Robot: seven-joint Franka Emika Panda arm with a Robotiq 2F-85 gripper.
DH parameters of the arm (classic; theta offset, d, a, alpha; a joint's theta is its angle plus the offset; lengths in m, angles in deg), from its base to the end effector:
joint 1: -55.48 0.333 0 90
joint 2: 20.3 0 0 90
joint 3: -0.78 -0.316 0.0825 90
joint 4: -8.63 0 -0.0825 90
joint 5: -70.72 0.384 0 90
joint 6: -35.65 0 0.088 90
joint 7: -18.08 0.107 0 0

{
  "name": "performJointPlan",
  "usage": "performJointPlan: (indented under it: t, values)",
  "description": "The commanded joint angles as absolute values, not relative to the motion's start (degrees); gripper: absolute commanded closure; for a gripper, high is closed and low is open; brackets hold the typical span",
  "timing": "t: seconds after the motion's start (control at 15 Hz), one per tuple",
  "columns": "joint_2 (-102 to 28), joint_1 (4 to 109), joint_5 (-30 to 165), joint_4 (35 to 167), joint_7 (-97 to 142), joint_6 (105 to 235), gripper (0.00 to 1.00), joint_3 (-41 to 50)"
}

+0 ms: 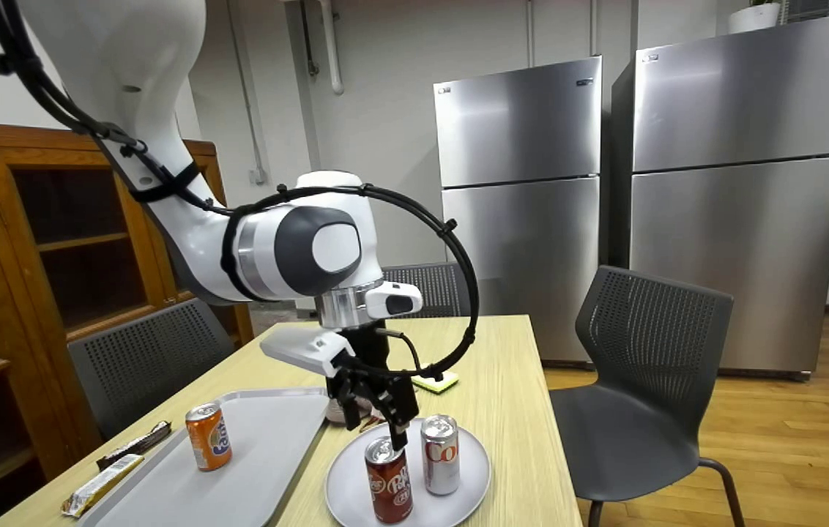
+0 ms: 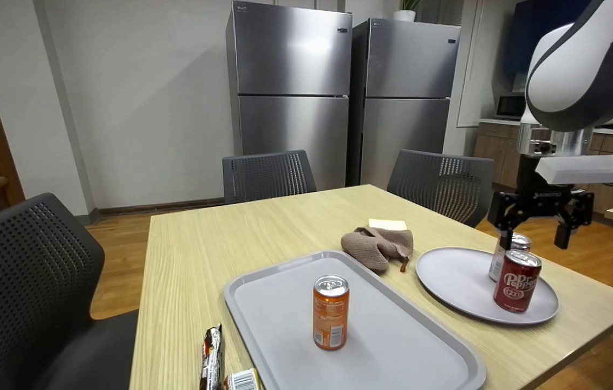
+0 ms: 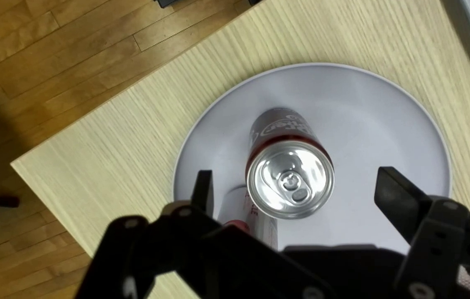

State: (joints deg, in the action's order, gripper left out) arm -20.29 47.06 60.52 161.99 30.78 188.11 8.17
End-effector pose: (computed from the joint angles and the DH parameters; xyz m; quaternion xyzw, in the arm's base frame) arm 0.4000 -0.1080 0.2343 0.9848 -0.1686 -0.0088 0.0403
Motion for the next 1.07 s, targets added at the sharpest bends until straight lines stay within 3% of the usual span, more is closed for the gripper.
performJointPlan:
  t: [0.0,1.0]
  values:
    - [-22.61,47.19,62.35,161.05,28.6,190.58,0.0,8.52]
    - [-31.66,48.19,63.26,156.48,28.79,194.01,0.0,8.97]
